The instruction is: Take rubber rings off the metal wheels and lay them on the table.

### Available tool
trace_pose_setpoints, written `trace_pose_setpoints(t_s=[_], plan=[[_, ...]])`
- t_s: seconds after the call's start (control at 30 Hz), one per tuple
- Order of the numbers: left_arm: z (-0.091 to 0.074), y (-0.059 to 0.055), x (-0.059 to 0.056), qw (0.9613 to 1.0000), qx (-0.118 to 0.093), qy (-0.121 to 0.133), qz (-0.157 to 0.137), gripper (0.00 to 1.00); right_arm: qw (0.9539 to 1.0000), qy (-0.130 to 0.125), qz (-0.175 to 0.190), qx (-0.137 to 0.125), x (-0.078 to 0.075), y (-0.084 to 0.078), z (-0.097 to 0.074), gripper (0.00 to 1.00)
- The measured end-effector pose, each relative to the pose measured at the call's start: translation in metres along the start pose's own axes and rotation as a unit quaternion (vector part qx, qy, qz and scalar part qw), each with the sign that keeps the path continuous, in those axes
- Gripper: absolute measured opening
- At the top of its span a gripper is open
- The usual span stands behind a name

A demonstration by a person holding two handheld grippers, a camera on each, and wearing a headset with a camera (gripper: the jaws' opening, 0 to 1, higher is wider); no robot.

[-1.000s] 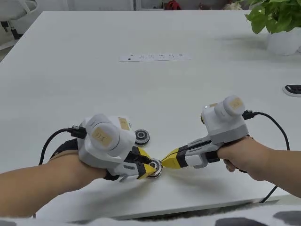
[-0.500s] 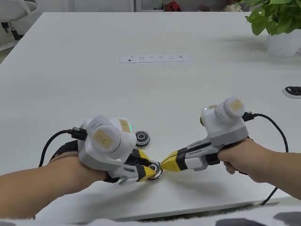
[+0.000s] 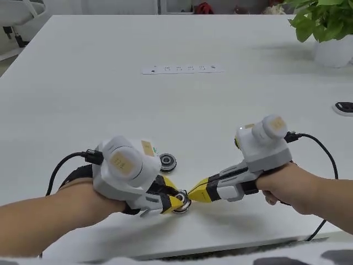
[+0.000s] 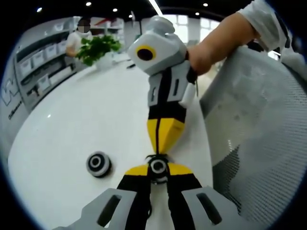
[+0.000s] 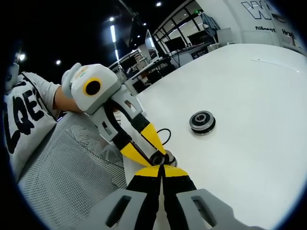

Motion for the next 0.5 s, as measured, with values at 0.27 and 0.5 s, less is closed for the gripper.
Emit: trace_pose_setpoints(t_s=[0.27,0.5], plan=[[0.0001,0.0001,-0.0008,1.0000,0.000,0.000,0.000,0.11,1.0000,0.007,-0.001,0.000,0.0025,0.0004,0.0012,0.00],[0.0003,0.0002,-0.0014,1.0000,-0.002,0.000,-0.001,0.11,0.9999,0.011,-0.003,-0.002,0.0043,0.0013,0.0014,0.00]])
Point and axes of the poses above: the centre of the closed fingertips' face, and the gripper's own axes: z roughly forward along the fingers, x roughly to its left, y roughly out of its top, the point moved 5 cm from there along -z, roughly backward along the fingers, and after that the axes turned 15 degrees about z, right-handed, at the moved point
